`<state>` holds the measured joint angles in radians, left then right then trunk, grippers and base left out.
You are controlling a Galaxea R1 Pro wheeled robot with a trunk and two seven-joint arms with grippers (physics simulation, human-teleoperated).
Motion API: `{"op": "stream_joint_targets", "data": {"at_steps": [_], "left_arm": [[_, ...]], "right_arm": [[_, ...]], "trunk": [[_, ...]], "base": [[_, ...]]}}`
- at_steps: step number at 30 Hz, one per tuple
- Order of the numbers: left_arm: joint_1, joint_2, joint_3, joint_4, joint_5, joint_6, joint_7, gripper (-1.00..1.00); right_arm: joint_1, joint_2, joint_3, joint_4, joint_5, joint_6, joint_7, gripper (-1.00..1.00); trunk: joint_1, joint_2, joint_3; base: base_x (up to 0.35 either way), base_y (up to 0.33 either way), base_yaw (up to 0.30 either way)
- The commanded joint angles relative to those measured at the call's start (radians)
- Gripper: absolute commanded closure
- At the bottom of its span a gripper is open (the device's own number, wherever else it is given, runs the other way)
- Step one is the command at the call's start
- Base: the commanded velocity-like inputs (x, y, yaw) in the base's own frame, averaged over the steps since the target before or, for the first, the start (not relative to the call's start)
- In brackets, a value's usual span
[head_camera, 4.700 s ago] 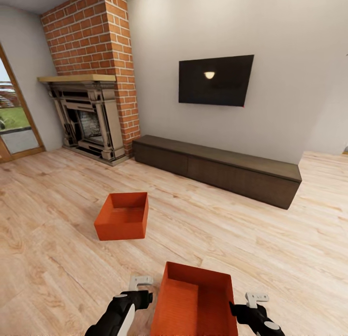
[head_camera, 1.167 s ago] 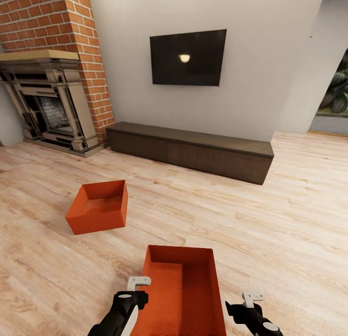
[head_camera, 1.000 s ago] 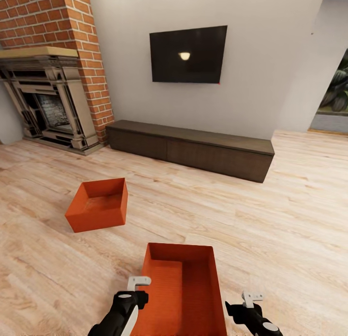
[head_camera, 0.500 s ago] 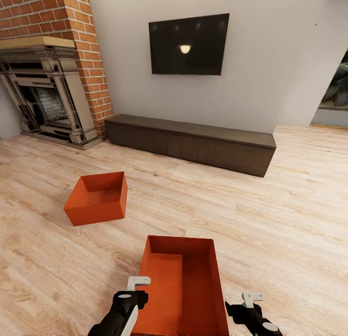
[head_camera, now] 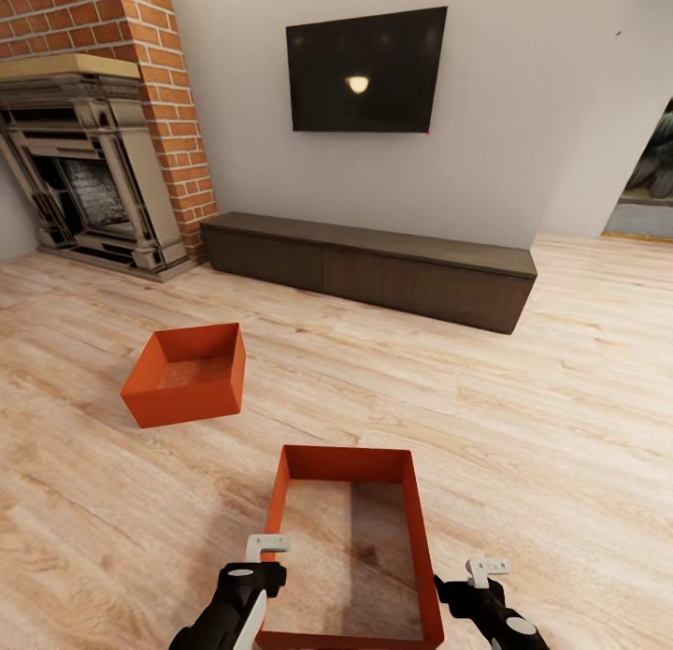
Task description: Move the two storage containers from the living room to the garage. In the garage, place one container on the floor and stack the other container on top of it (either order is fine).
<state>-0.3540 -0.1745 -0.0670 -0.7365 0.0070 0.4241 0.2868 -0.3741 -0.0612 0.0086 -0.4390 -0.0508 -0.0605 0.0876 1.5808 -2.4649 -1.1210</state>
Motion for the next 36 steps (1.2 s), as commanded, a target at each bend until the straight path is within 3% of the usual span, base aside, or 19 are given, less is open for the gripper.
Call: {"op": "stream_joint_targets", "data": {"at_steps": [1, 9, 18, 36], "left_arm": [[0.000, 0.000, -0.002, -0.001, 0.001, 0.005, 0.004, -1.00], [-0.005, 0.000, -0.001, -0.001, 0.001, 0.009, 0.003, -1.00], [-0.011, 0.018, 0.000, 0.000, 0.020, 0.009, -0.031, -1.00], [-0.013, 0.011, 0.000, 0.000, 0.025, 0.007, -0.032, -1.00]], "right_arm": [[0.001, 0.000, 0.001, 0.029, -0.004, -0.004, 0.006, -1.00], [0.001, 0.001, 0.001, 0.029, -0.003, -0.004, 0.007, -1.00], [0.001, 0.004, 0.001, 0.029, -0.004, -0.004, 0.008, -1.00], [0.001, 0.003, 0.001, 0.035, -0.003, -0.005, 0.008, -1.00]], "trunk": [[0.000, 0.000, -0.001], [0.000, 0.000, -0.001], [0.000, 0.000, -0.001], [0.000, 0.000, 0.010]], "base": [[0.000, 0.000, 0.000], [0.000, 0.000, 0.000], [0.000, 0.000, 0.000], [0.000, 0.000, 0.000]]}}
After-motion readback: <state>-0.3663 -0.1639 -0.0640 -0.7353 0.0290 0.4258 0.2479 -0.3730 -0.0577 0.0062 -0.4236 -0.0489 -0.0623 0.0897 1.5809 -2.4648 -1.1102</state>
